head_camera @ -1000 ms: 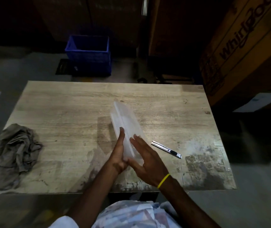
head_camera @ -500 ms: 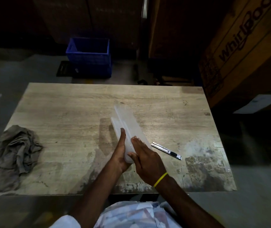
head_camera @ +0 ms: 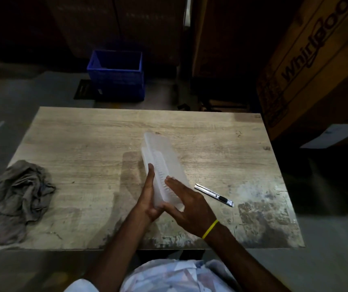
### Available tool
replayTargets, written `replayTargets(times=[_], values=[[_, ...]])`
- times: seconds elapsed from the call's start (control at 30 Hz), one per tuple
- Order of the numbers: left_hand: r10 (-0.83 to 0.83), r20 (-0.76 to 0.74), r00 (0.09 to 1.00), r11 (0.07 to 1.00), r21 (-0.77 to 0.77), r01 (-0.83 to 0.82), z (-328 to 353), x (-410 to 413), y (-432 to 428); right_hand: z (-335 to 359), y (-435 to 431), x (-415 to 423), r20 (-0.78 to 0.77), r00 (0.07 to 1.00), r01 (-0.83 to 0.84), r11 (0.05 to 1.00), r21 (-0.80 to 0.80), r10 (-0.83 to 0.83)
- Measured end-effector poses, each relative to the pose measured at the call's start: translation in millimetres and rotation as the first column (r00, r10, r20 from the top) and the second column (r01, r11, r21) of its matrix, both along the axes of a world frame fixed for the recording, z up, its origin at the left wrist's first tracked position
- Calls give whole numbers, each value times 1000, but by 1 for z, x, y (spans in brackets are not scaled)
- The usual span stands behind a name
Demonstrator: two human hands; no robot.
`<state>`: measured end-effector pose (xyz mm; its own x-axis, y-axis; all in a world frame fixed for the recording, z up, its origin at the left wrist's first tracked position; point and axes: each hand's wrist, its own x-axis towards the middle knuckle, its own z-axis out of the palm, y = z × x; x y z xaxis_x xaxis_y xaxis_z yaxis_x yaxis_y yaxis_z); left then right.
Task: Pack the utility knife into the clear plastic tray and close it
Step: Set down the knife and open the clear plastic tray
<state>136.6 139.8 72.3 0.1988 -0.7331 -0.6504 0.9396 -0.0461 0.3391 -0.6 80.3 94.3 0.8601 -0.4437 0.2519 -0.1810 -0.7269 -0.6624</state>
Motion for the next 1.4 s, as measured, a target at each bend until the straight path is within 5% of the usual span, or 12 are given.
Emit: replayTargets(times=[0.13,0.33,0.7,0.87,1.07,1.4], values=[[-43,-106,993,990,-138,28,7,19,2,-3,-21,-14,96,990,-97,995,-36,100],[-196,-90,976,975,-124,185,9,26,8,3,-32,-21,165,967,-164,970,-180,194],[-176,-84,981,979,-120,166,17,17,13,13,-24,-21,245,962,-74,978,-194,122],[-213,123,969,977,3,215,6,20,12,8,-21,-32,180,979,82,991,102,-99],[-282,478,832,958,192,214,16,-15,18,21,-30,4,60,891,406,850,337,-449],[-324,746,582,943,308,130,-9,-44,29,55,-77,61,-47,723,689,716,110,-689]])
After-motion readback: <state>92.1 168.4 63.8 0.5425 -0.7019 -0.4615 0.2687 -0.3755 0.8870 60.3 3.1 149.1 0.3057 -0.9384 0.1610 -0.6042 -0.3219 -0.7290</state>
